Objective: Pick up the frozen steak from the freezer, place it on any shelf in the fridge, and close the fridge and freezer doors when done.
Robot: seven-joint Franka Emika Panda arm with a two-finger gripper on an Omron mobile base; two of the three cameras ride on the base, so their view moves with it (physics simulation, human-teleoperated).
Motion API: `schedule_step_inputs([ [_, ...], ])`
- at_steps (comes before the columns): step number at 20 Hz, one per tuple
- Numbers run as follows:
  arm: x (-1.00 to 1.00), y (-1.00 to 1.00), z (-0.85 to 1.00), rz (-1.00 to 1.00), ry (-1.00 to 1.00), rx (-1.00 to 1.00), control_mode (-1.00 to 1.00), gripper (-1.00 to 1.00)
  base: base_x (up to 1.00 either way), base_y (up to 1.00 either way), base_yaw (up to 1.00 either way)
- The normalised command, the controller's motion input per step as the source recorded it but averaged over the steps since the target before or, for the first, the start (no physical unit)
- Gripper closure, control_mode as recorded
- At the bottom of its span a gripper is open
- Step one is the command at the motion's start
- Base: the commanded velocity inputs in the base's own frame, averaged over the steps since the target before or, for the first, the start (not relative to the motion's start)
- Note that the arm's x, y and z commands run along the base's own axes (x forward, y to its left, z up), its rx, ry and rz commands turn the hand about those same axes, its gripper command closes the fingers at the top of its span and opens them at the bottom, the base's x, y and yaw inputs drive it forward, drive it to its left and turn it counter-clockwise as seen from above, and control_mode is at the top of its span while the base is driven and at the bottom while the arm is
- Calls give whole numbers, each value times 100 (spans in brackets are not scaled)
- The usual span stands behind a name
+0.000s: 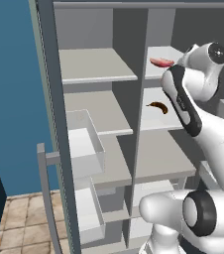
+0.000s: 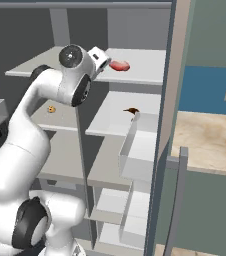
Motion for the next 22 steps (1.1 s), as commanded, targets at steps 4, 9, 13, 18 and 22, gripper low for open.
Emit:
schedule_step_inputs([
  [4, -100, 29, -26, -20, -6, 22, -100, -100, 0, 0, 0],
  [9, -88, 34, -11, -20, -1, 23, -100, -100, 0, 0, 0],
  [13, -29, 30, -6, -7, 1, 10, -100, -100, 0, 0, 0],
  [18, 0, 6, 0, 0, 2, 0, -100, -100, 0, 0, 0],
  [22, -6, 0, -3, 0, 0, 0, -100, -100, 0, 0, 0],
])
